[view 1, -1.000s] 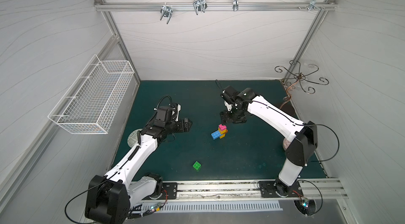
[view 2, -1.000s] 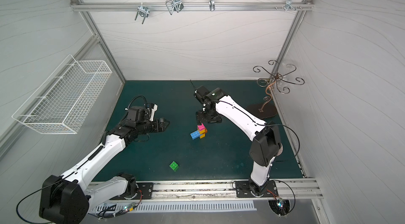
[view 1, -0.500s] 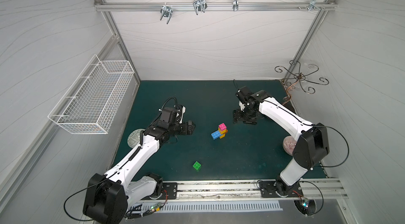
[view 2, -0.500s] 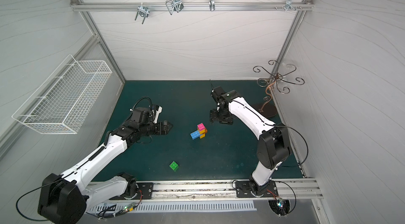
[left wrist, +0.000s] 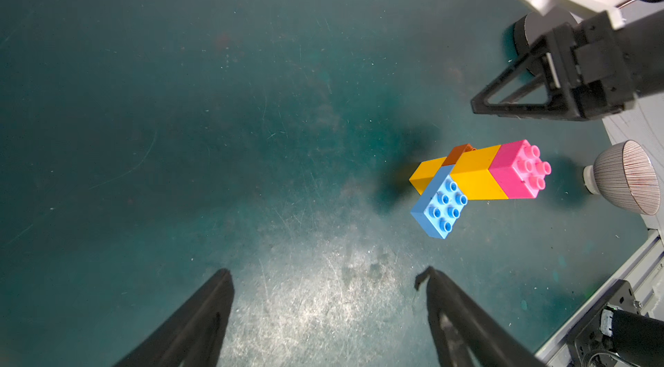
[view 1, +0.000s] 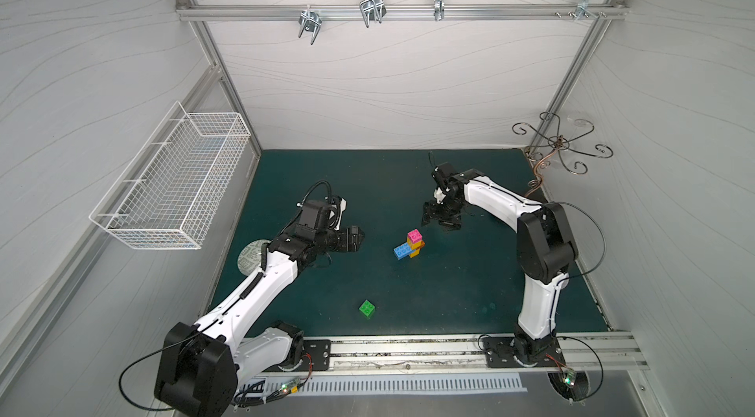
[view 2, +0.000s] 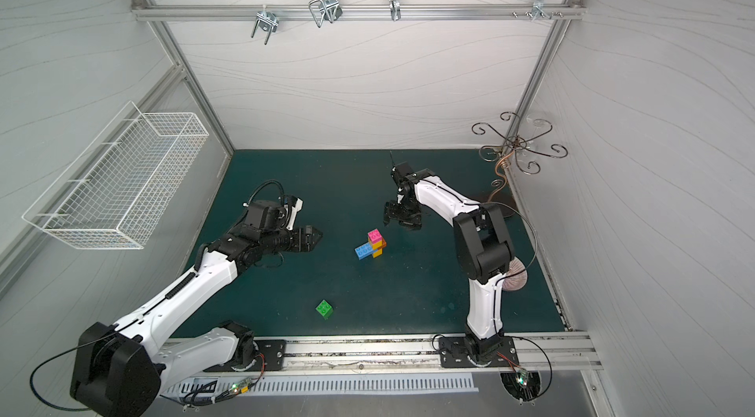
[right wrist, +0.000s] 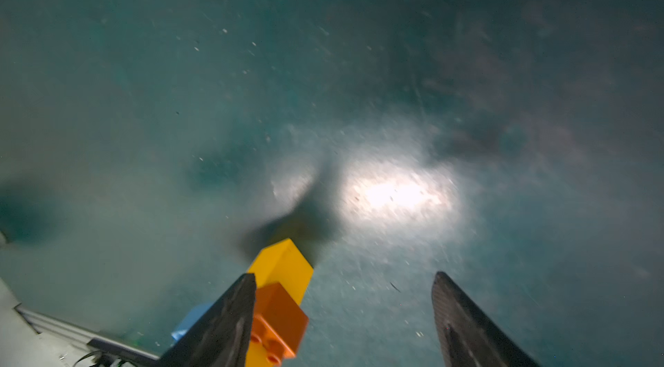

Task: Assemble the number 4 with lego
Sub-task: Adjust the lego brick at the center of the board.

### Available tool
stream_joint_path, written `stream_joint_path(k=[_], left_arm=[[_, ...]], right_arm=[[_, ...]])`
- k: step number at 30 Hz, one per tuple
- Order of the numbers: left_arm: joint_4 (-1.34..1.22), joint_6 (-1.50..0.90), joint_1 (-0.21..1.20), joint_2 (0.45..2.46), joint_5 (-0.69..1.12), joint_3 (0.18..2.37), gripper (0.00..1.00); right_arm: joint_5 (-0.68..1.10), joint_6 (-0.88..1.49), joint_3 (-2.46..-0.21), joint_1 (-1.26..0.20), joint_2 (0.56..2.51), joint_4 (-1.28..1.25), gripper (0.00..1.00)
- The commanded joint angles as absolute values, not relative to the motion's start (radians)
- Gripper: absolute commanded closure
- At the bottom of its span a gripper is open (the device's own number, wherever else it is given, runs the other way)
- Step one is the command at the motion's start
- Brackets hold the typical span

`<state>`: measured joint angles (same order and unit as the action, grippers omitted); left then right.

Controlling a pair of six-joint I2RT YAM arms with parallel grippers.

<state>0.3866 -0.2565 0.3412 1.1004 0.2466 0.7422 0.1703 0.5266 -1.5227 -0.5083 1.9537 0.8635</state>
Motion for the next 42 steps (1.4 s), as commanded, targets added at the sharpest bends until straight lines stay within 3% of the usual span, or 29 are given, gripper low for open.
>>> stream_joint_path(k=[1, 42], left_arm=[[0.379, -0.238, 0.344, 1.101, 0.24, 0.756, 0.14], [0.379, -0.238, 0.345, 1.088, 0.234, 0.755, 0.14]], right_arm=[[0.222, 0.524, -1.569, -0.509, 1.992, 0.835, 0.22], [0.215, 0.548, -1.414, -0.558, 1.953, 0.827, 0.26]])
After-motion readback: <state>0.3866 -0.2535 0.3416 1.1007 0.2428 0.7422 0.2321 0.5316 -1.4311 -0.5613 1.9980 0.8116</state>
